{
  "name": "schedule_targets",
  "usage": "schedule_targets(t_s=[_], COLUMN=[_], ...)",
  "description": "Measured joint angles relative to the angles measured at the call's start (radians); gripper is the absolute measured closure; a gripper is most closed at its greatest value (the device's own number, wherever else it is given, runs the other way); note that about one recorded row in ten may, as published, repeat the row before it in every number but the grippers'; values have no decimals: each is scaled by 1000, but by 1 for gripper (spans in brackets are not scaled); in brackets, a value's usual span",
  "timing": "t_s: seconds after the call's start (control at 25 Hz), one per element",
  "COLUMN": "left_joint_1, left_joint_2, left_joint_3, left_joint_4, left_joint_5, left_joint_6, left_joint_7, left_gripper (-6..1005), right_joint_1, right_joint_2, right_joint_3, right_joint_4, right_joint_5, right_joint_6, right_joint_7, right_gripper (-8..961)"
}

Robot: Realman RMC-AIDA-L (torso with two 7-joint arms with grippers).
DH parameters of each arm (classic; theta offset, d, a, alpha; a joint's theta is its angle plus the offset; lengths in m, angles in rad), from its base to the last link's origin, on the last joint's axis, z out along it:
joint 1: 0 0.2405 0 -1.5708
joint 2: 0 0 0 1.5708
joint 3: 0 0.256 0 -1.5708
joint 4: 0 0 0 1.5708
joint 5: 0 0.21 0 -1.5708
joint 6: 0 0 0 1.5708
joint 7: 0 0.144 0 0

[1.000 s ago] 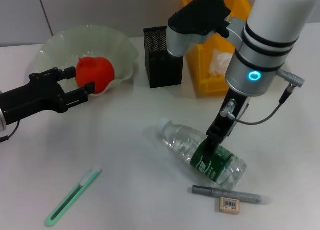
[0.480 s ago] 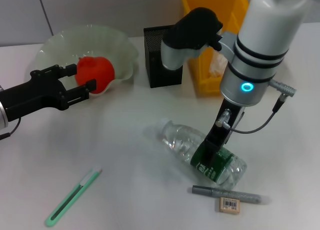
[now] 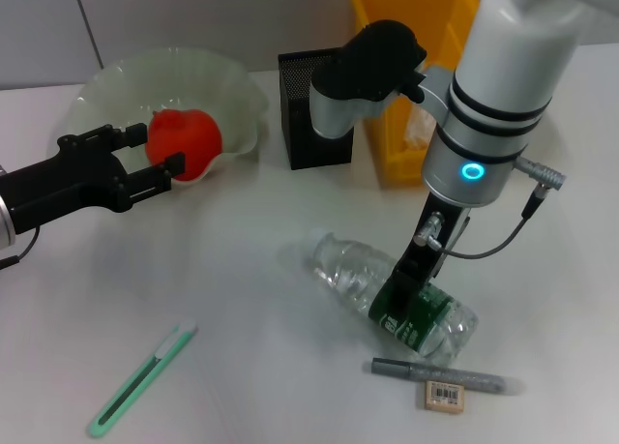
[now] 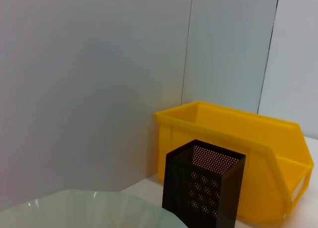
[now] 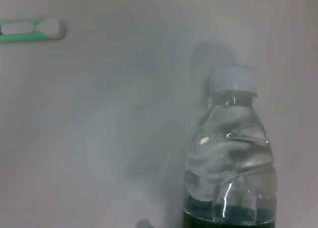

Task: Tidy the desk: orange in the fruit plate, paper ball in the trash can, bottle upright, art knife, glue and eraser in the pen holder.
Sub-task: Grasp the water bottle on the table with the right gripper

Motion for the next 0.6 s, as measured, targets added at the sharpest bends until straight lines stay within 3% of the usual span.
schedule_targets(t_s=[0.6], left_joint_1=[6], left_joint_2=[-2], left_joint_3=[0], left_joint_4=[0], left_joint_5=[1], left_joint_6=[-1], left_joint_7=[0], left_gripper=[305], right_joint_1=[-7], right_joint_2=[1], right_joint_3=[-47], right_joint_4=[52], right_joint_5=[51], right_joint_6=[65], right_joint_7=[-10], right_gripper=[194])
